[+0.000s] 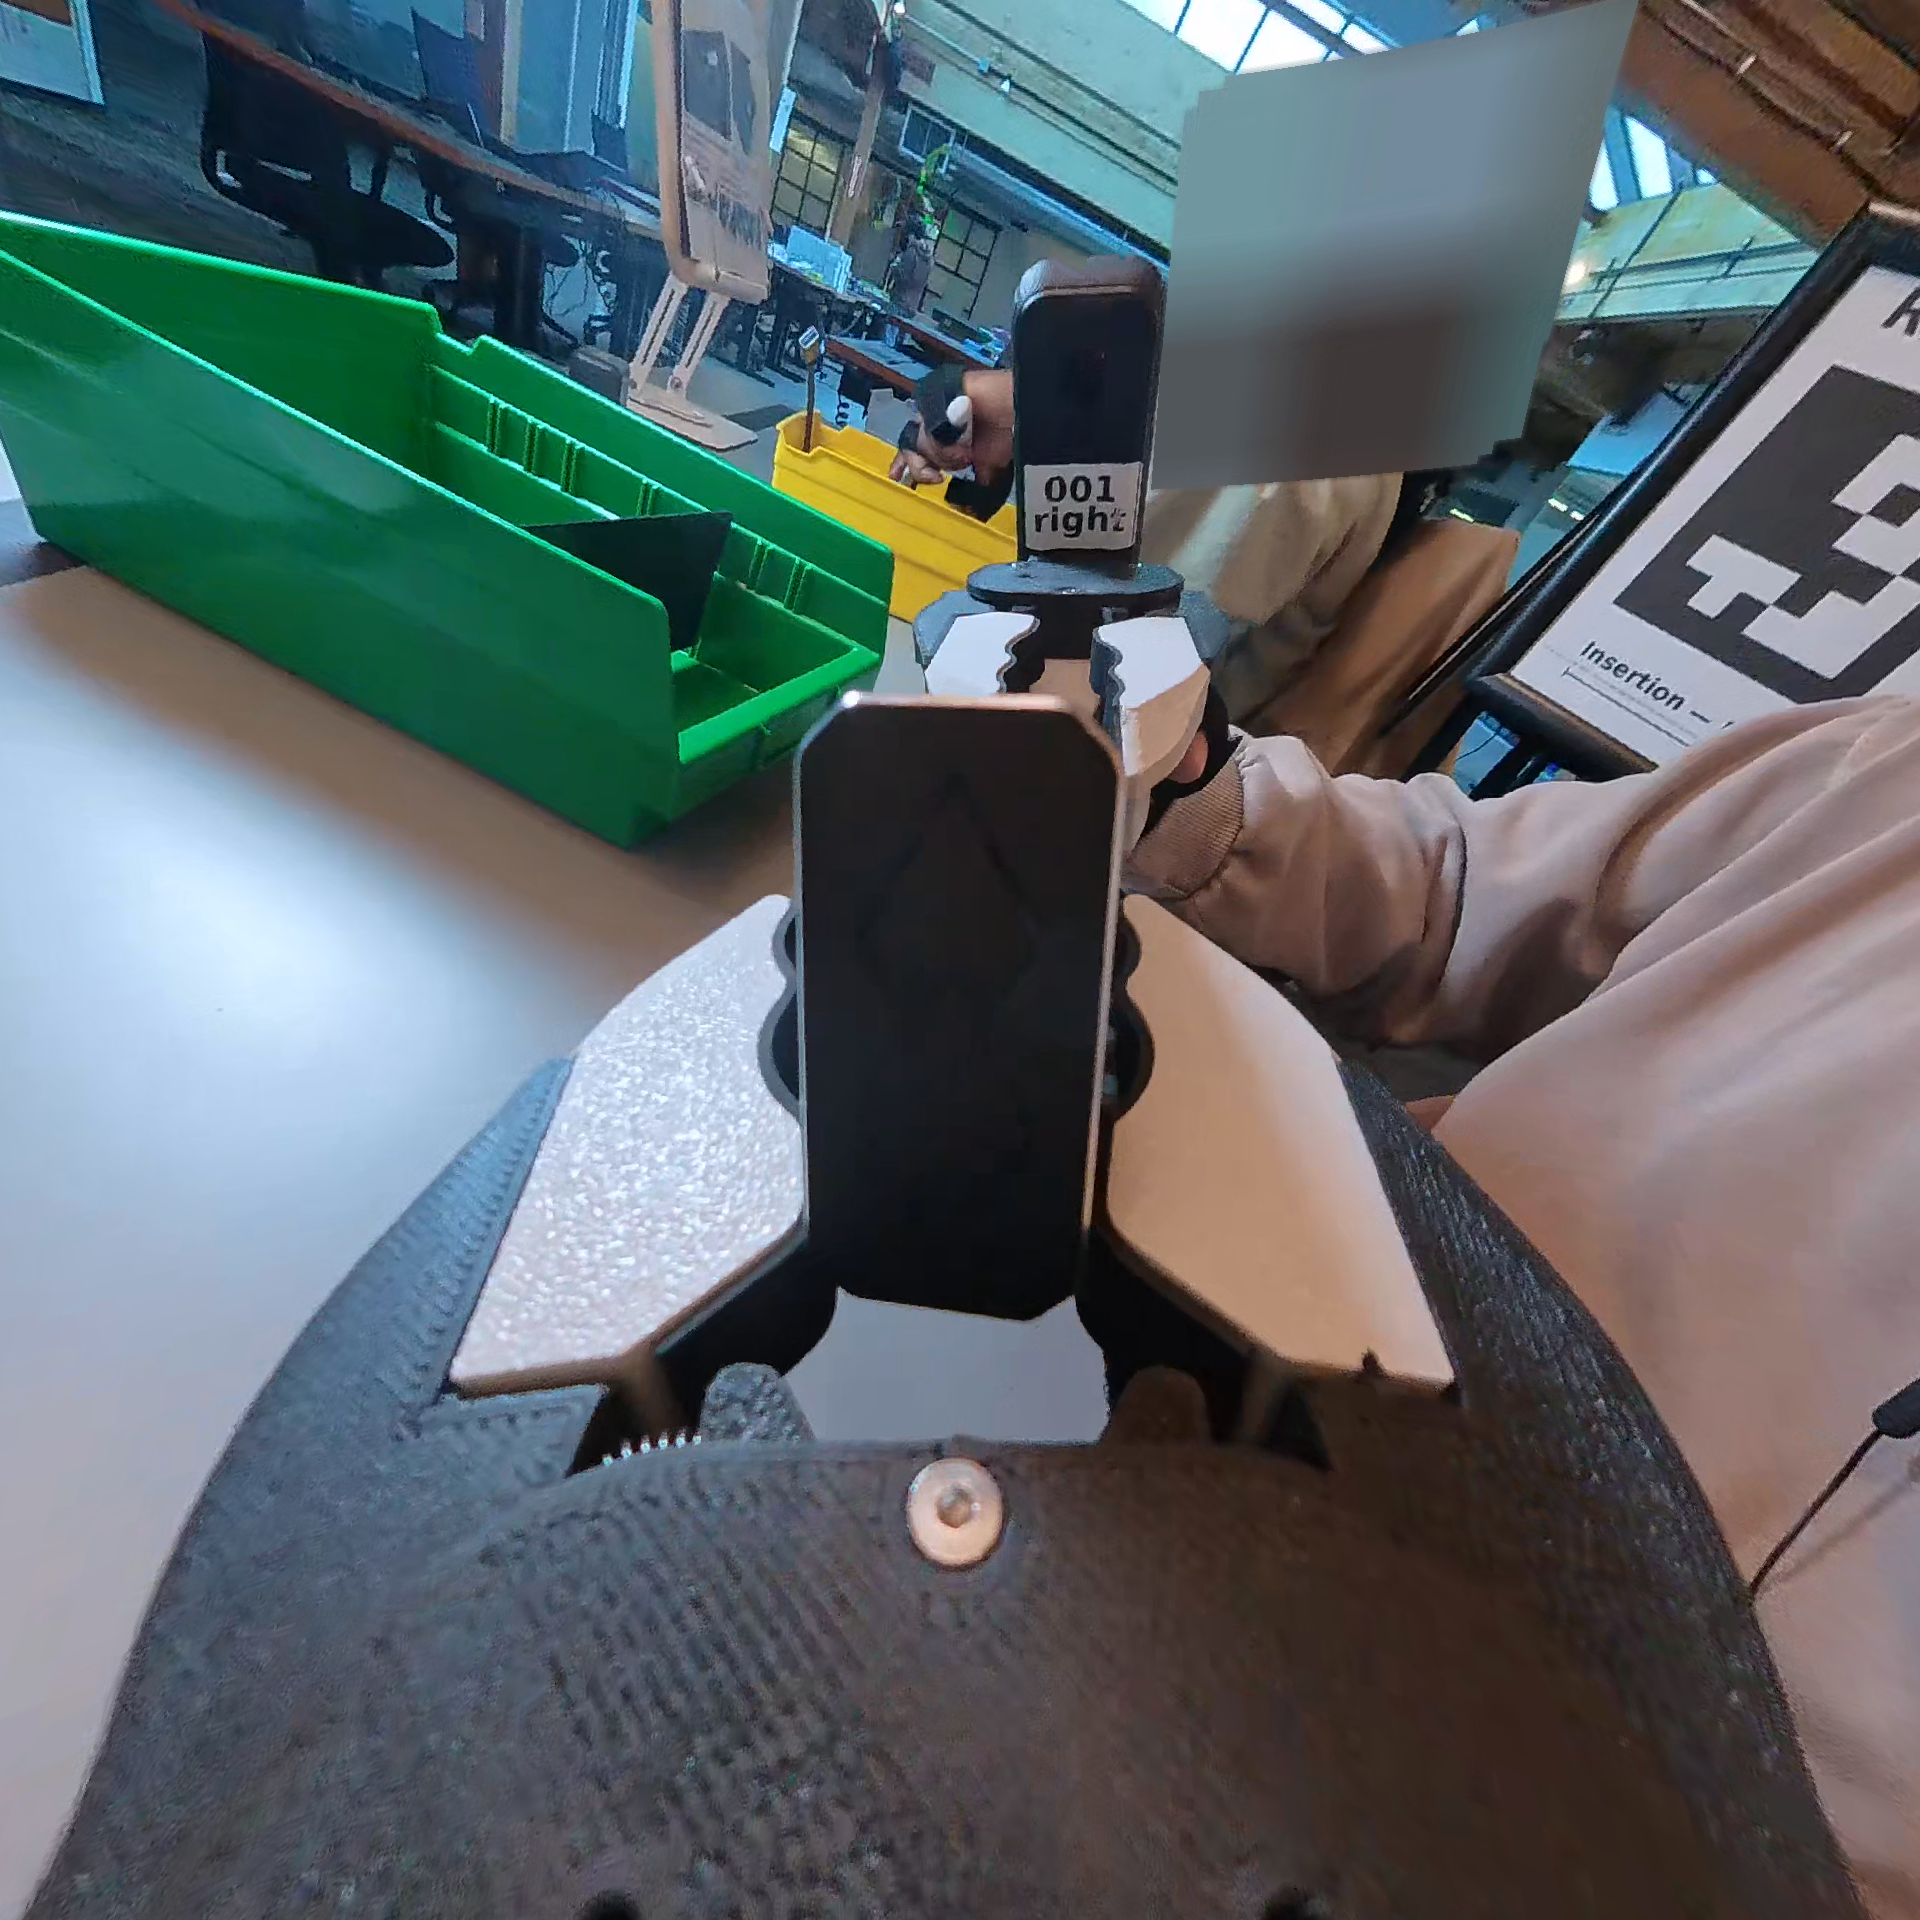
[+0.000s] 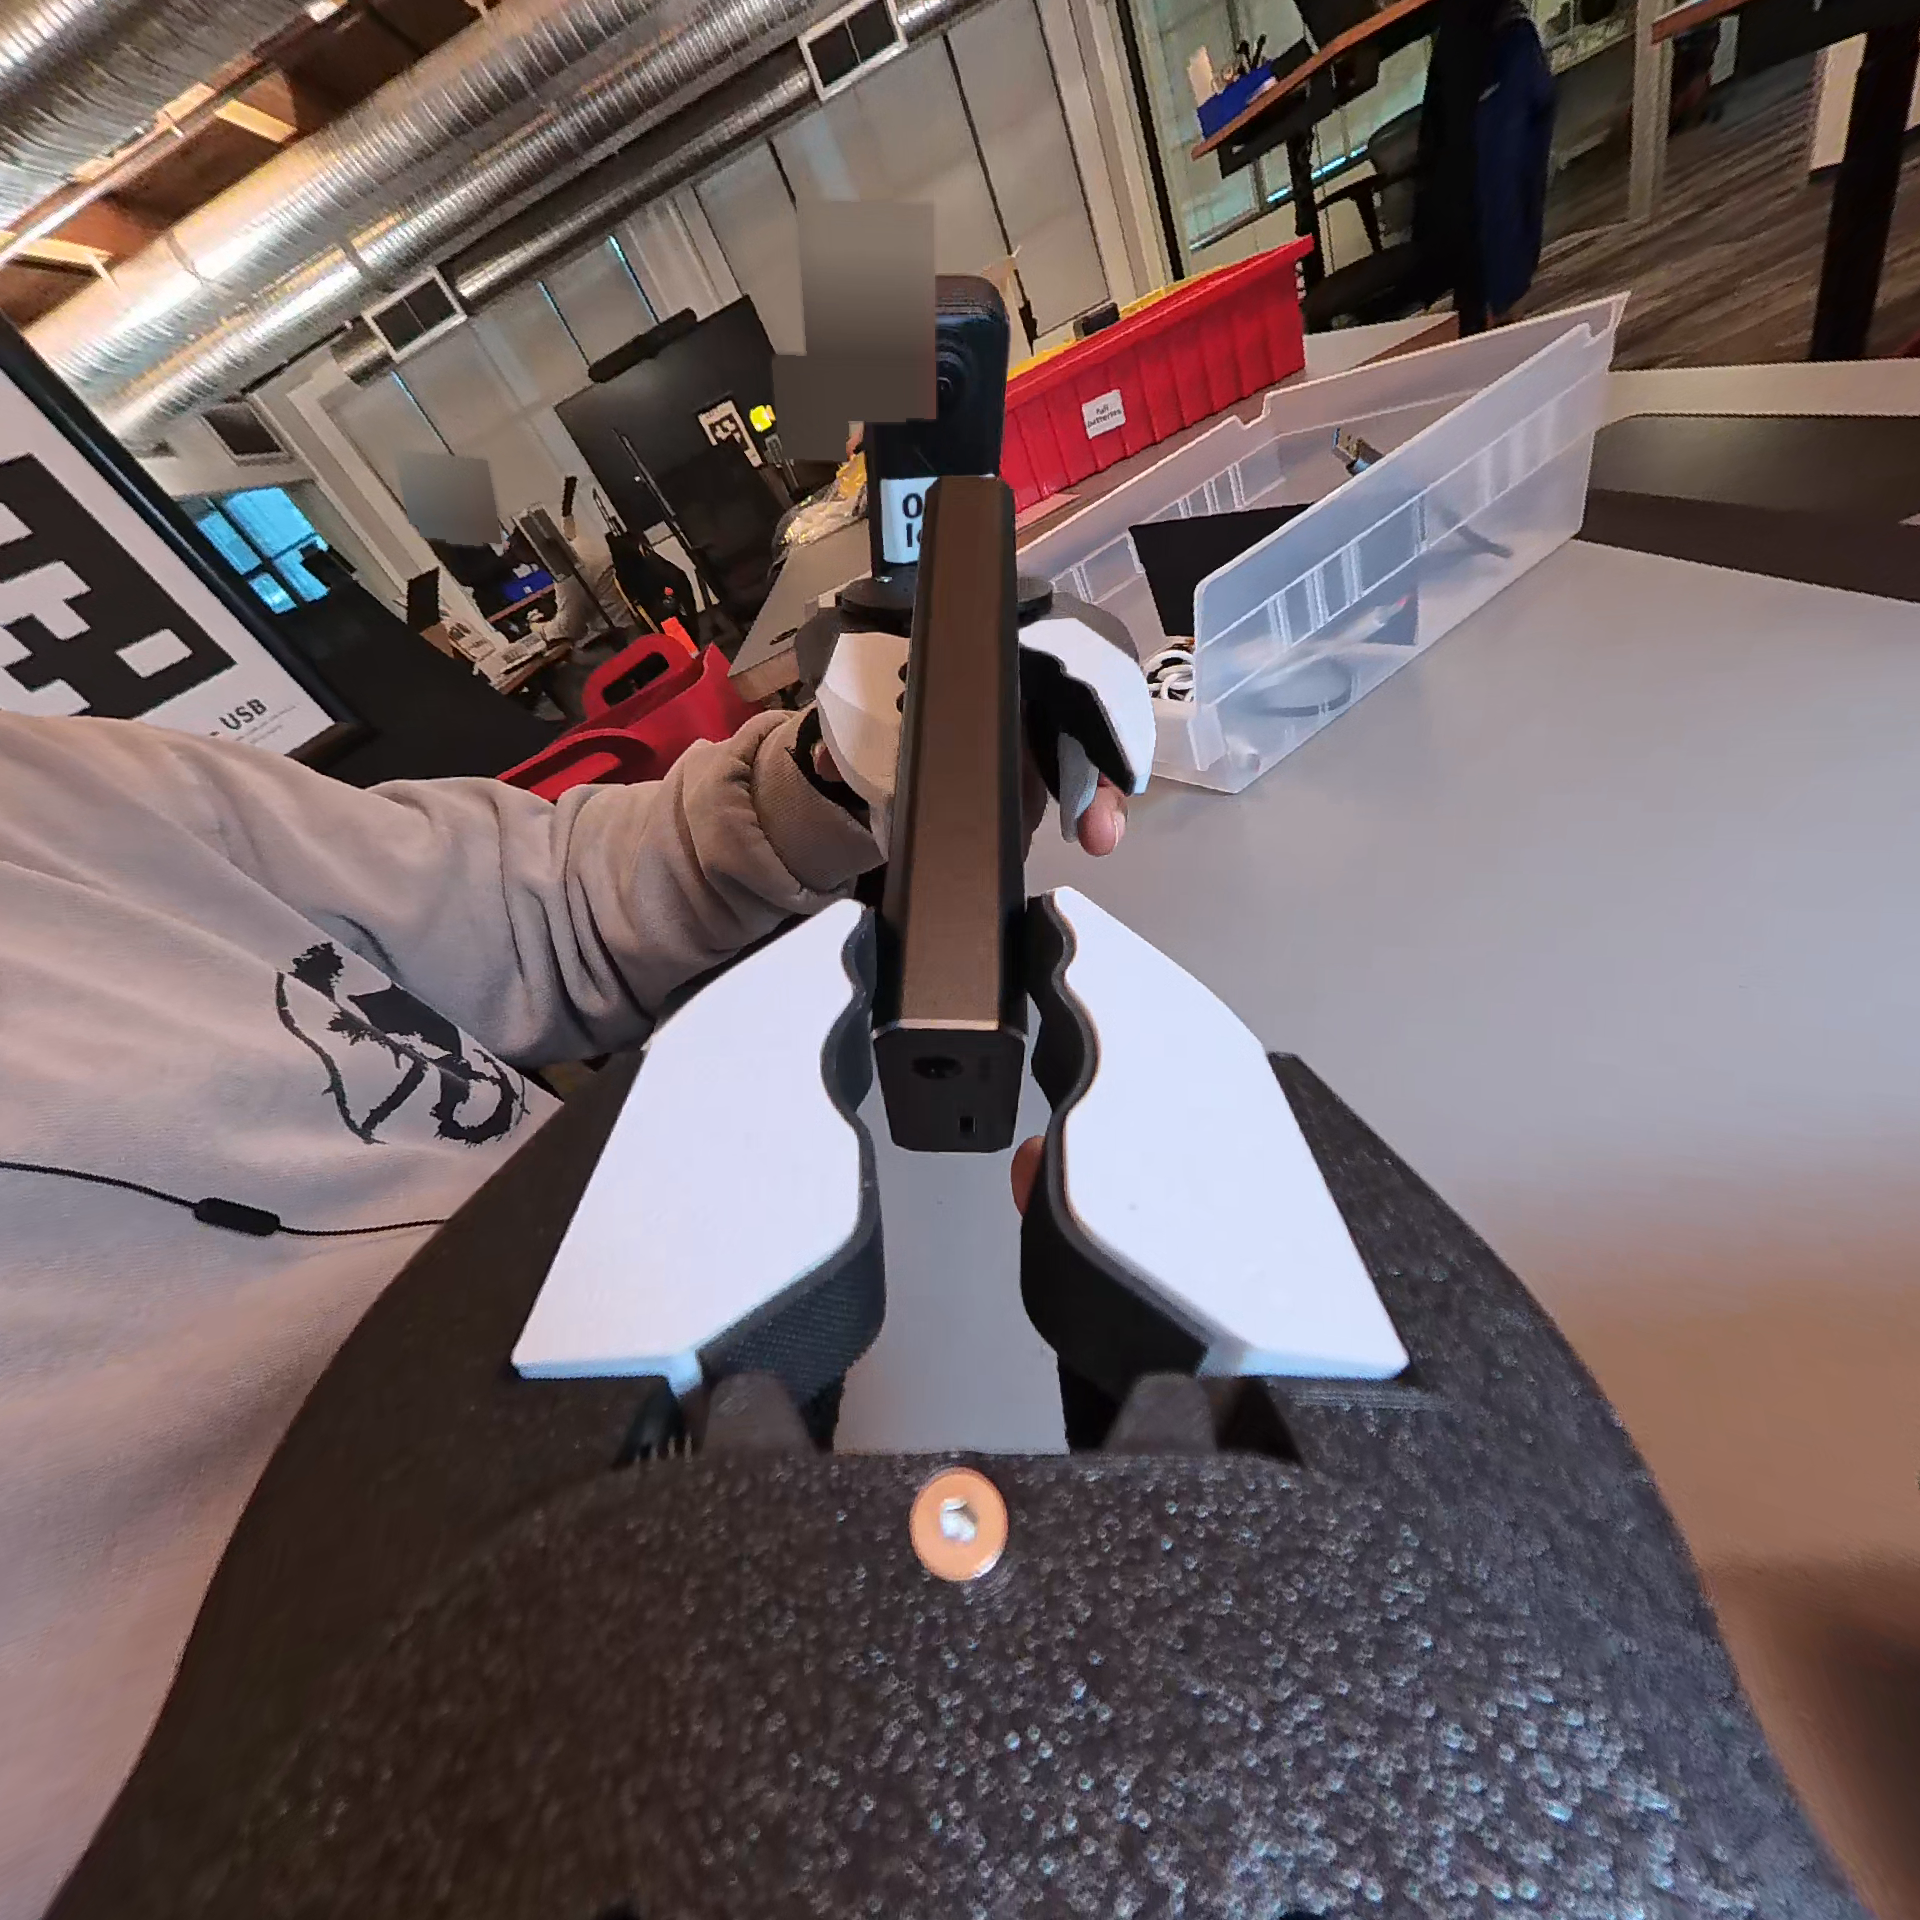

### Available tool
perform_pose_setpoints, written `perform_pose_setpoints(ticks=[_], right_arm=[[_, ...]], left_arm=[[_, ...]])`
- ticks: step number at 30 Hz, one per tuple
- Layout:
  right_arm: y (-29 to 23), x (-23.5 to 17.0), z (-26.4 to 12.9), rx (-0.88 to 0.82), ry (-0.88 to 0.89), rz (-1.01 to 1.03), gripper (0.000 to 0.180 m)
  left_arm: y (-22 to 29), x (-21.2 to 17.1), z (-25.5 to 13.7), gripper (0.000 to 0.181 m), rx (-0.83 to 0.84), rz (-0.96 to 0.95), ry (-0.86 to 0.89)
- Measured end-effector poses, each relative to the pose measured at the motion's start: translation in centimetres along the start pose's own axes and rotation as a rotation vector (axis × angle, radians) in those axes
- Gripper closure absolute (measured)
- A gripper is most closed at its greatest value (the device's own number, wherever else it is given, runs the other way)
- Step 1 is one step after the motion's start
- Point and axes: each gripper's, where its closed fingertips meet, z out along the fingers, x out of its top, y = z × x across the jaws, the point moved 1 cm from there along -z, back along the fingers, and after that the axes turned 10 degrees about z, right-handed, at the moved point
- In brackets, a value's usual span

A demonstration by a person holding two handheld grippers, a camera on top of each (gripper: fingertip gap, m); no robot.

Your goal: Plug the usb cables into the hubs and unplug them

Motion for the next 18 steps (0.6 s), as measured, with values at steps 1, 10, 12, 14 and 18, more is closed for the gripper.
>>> perform_pose_setpoints(ticks=[1,10,12,14,18], right_arm=[[0.0,0.1,0.0,0.0,0.003,0.01,0.152],[-1.1,0.7,0.2,0.096,0.112,0.005,0.147],[-0.6,0.5,0.6,0.081,0.134,0.04,0.139],[-0.2,-0.7,1.5,0.077,0.08,0.082,0.131],[-0.9,-3.3,3.7,0.124,-0.033,0.141,0.122]], left_arm=[[0.1,0.1,0.0,0.126,-0.008,-0.007,0.008],[1.1,4.2,-0.5,0.132,-0.057,-0.224,0.318],[0.8,4.9,-0.9,0.133,-0.042,-0.251,0.378],[0.5,5.2,-1.3,0.134,0.002,-0.238,0.406],[0.1,5.3,-1.7,0.135,0.035,-0.253,0.443]])
